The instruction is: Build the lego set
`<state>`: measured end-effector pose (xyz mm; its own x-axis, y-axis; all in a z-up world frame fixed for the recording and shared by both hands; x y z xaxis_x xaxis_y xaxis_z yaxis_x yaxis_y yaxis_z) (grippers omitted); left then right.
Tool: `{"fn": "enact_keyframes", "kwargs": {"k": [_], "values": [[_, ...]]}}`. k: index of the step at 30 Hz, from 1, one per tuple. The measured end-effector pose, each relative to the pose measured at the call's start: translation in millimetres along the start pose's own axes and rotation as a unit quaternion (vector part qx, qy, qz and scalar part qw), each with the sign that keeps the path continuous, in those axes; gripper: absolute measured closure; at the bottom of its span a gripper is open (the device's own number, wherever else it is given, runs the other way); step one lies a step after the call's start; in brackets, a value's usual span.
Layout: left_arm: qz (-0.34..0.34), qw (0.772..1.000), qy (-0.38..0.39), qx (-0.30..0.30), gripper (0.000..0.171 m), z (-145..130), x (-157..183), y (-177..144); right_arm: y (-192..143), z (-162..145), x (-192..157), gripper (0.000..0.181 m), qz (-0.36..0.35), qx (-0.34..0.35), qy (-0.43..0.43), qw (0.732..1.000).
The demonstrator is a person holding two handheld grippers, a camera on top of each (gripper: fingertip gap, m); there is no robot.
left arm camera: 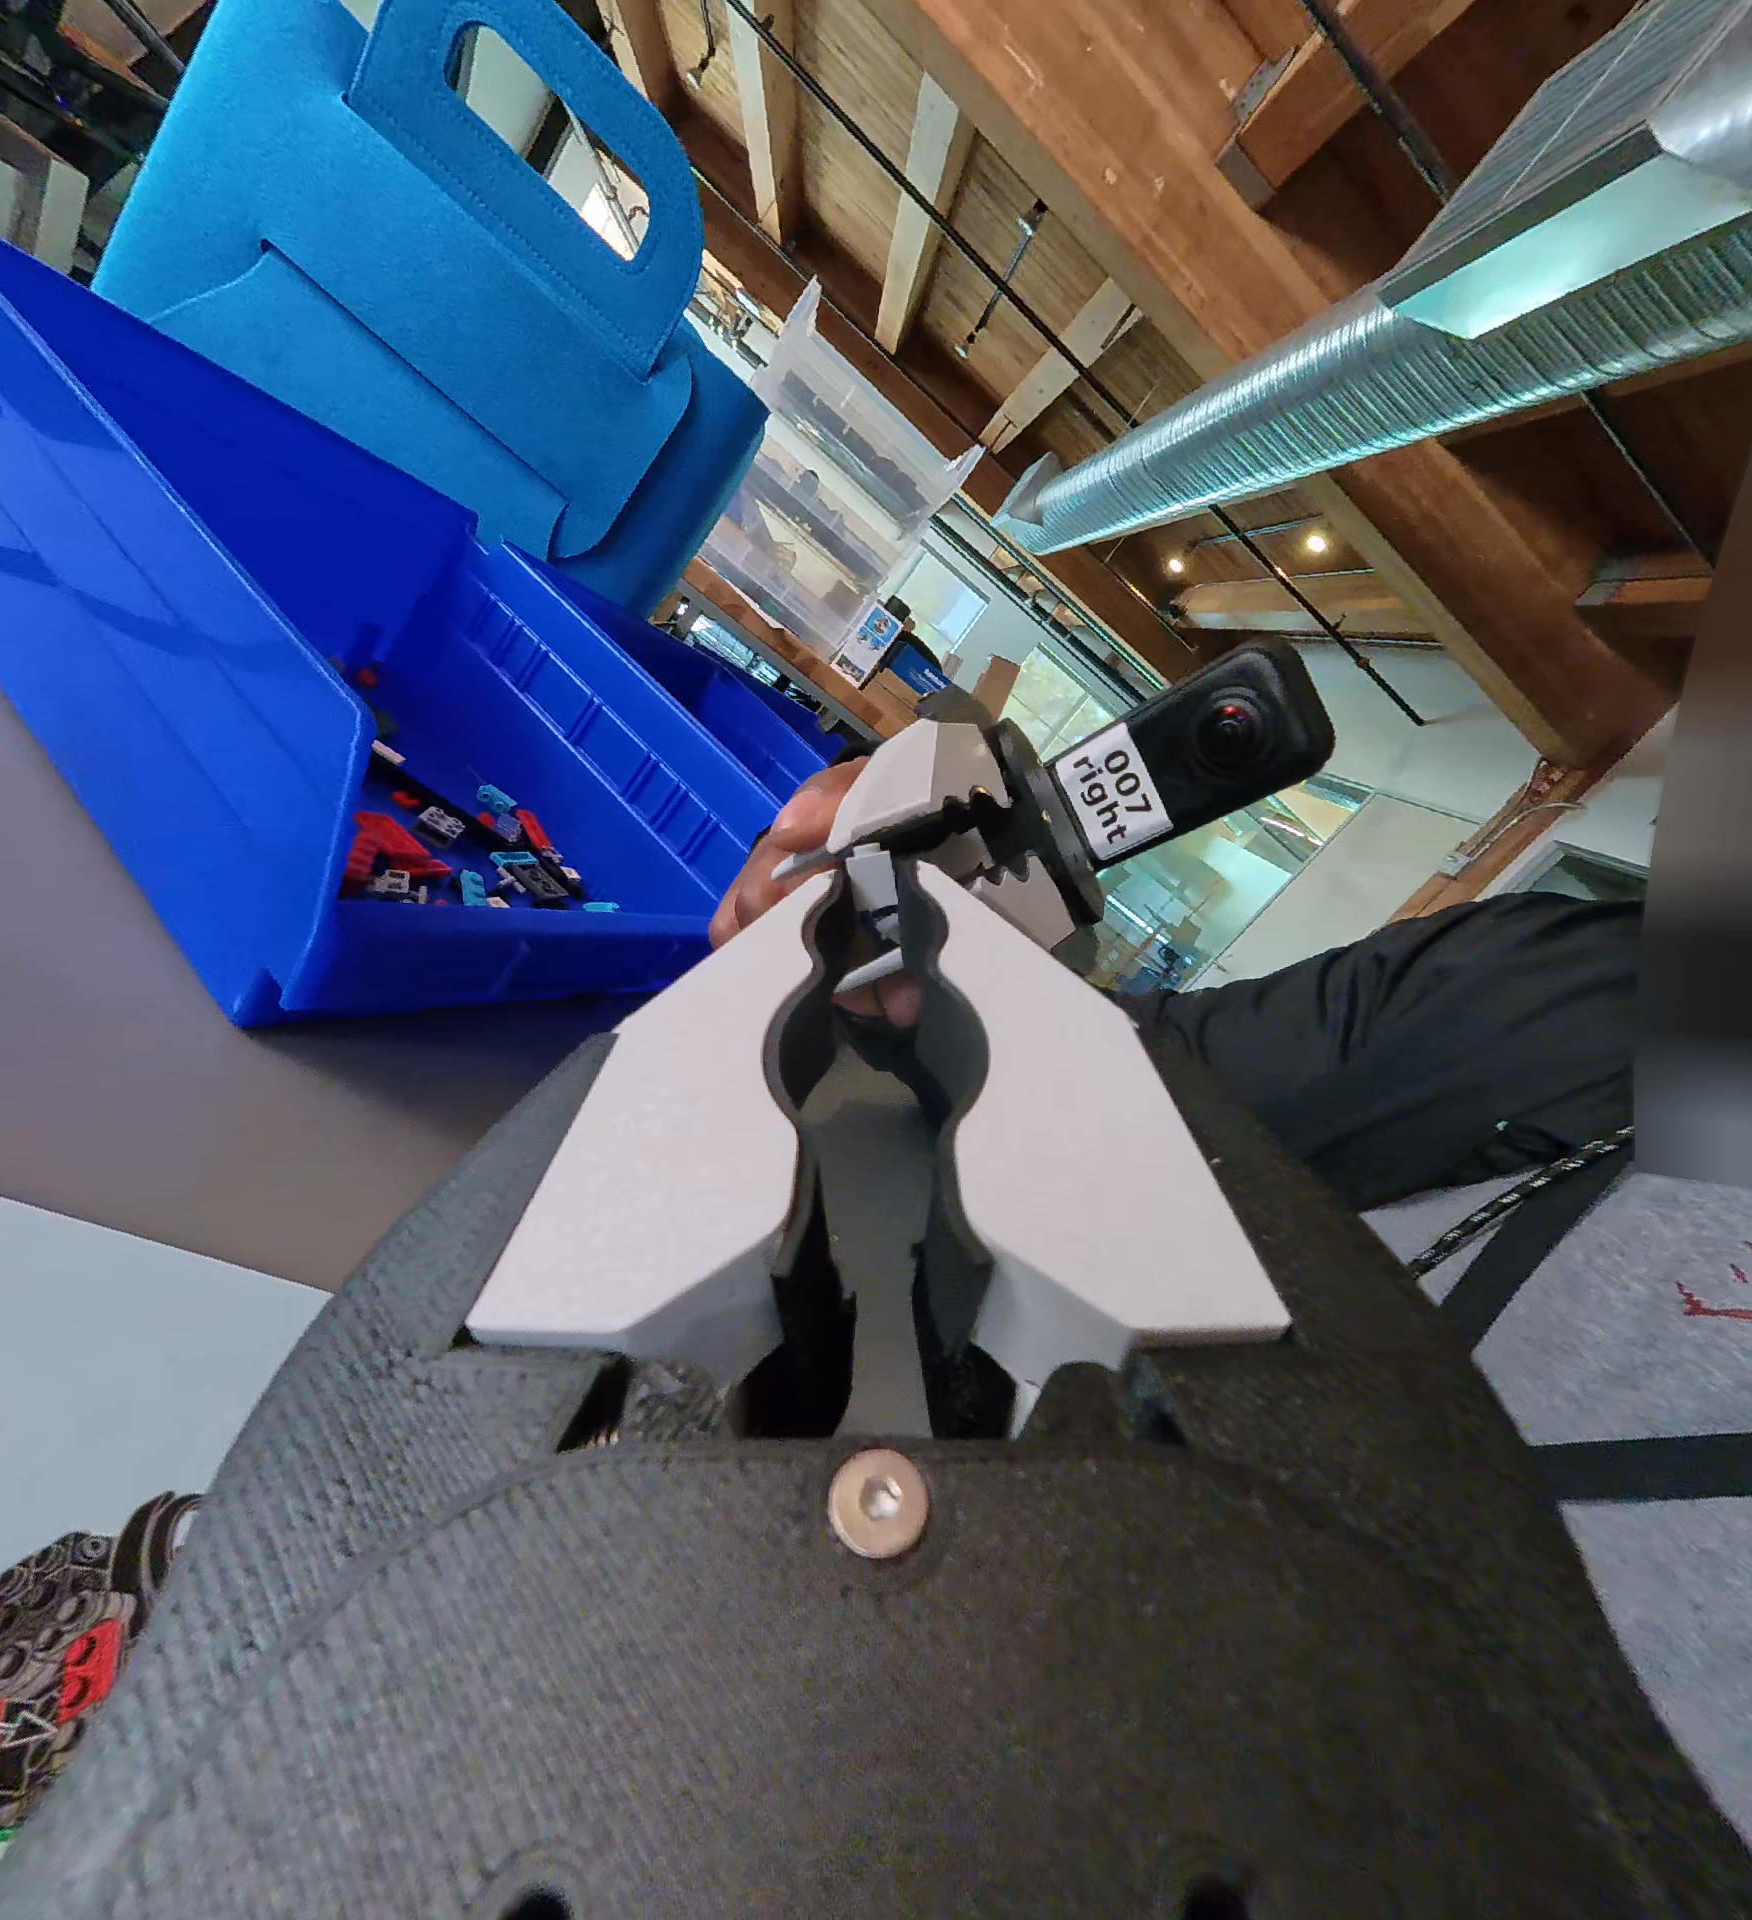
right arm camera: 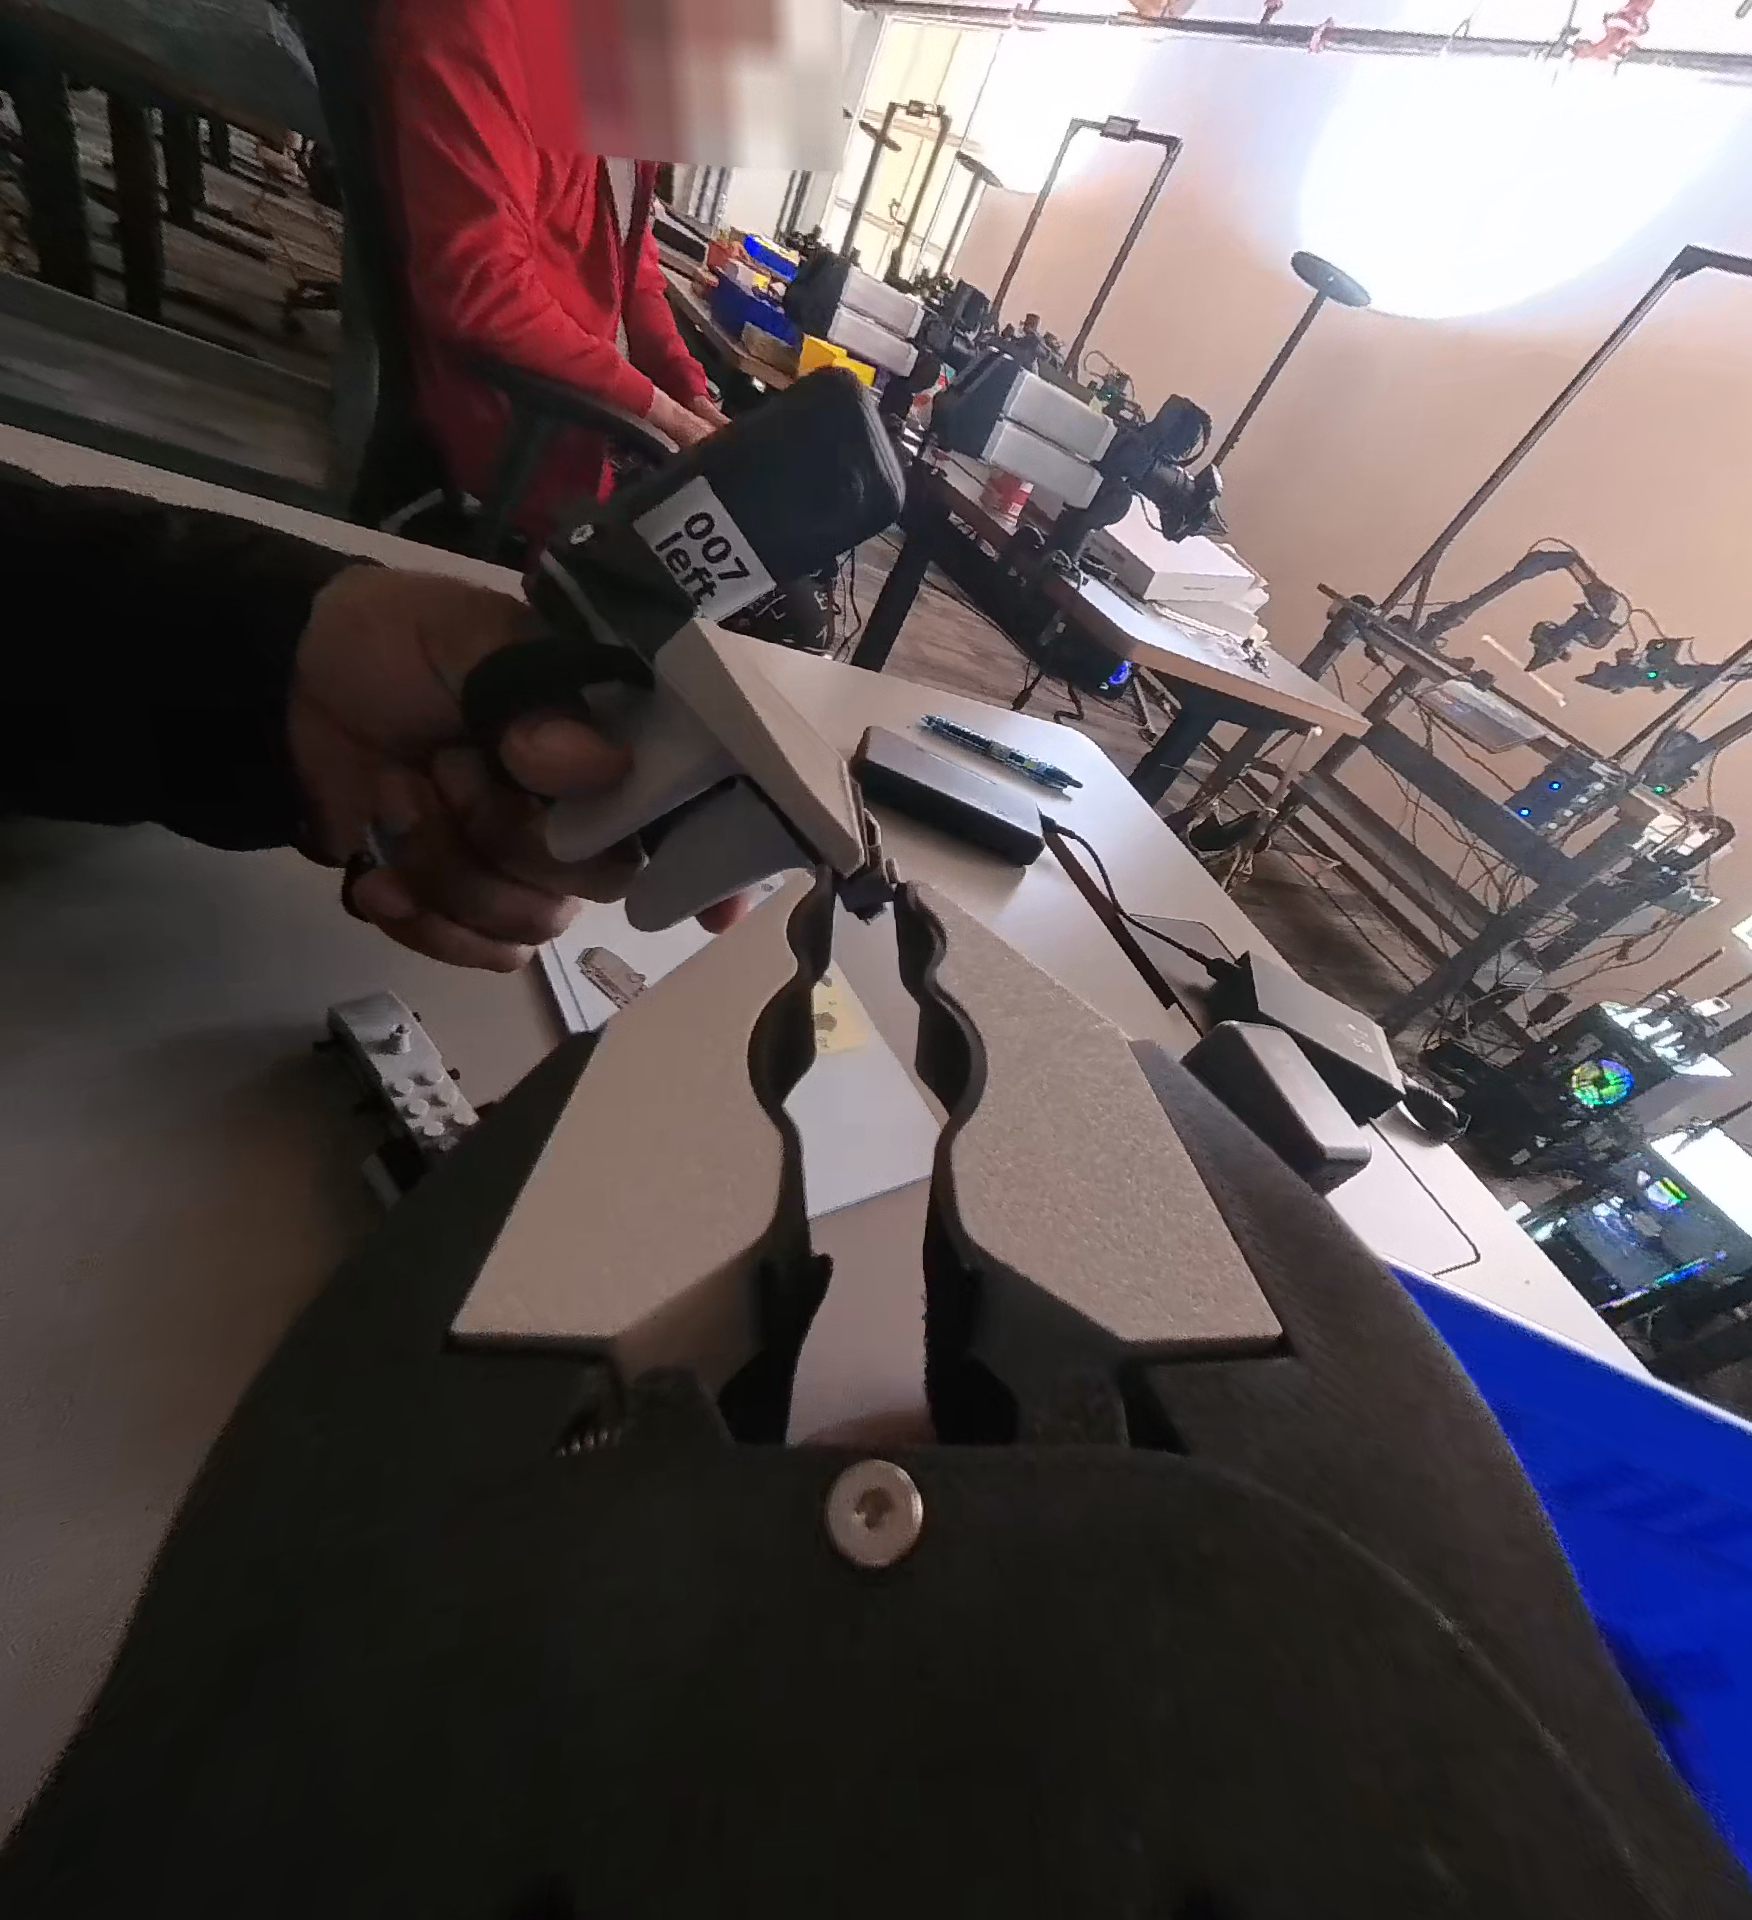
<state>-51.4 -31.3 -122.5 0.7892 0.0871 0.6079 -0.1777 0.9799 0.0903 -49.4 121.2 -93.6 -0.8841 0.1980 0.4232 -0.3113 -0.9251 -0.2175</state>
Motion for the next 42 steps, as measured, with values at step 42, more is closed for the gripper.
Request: {"fn": "enact_keyframes", "kwargs": {"k": [42], "values": [[0.096,0.984,0.122,-0.088,0.163,-5.7,0.4,5.2,3.9,-83.2,-20.3,0.166,0.113,-0.365,0.104,0.918]]}}
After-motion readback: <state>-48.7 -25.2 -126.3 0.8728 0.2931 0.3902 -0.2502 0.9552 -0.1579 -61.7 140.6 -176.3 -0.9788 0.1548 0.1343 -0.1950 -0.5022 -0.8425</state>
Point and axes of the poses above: each gripper's, where its closed fingertips meet, y out along the fingers, z out of its top, x = y × z across the jaws, the point moved 9 cm from there along -y, back along the fingers, and after that the axes turned 7 degrees about -x, right-handed, at the moved point
